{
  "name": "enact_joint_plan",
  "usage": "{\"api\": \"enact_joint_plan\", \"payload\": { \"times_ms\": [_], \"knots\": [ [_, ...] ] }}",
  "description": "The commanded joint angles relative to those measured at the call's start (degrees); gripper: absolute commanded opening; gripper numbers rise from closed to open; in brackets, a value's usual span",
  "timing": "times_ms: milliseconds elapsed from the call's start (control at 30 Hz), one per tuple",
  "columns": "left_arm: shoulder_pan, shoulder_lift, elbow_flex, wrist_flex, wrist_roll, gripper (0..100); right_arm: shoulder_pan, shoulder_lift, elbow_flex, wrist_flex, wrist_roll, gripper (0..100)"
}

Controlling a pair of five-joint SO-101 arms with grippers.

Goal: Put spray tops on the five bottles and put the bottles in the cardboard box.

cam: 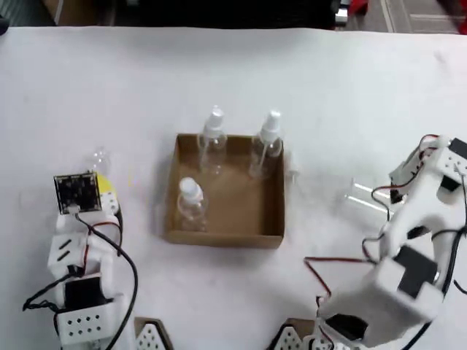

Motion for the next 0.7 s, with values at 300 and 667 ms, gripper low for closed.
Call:
{"api": "enact_joint_plan", "payload": {
  "times_ms": [300, 667],
  "knots": [
    [0.84, -1.10, -1.32, 0.35, -0.79, 3, -2.07, 5.41, -21.54, 17.36, 3.60, 24.3],
    [1.98, -1.10, -1.32, 0.35, -0.88, 3, -3.74, 11.12, -22.86, 11.56, -8.79, 24.1]
  ]
}}
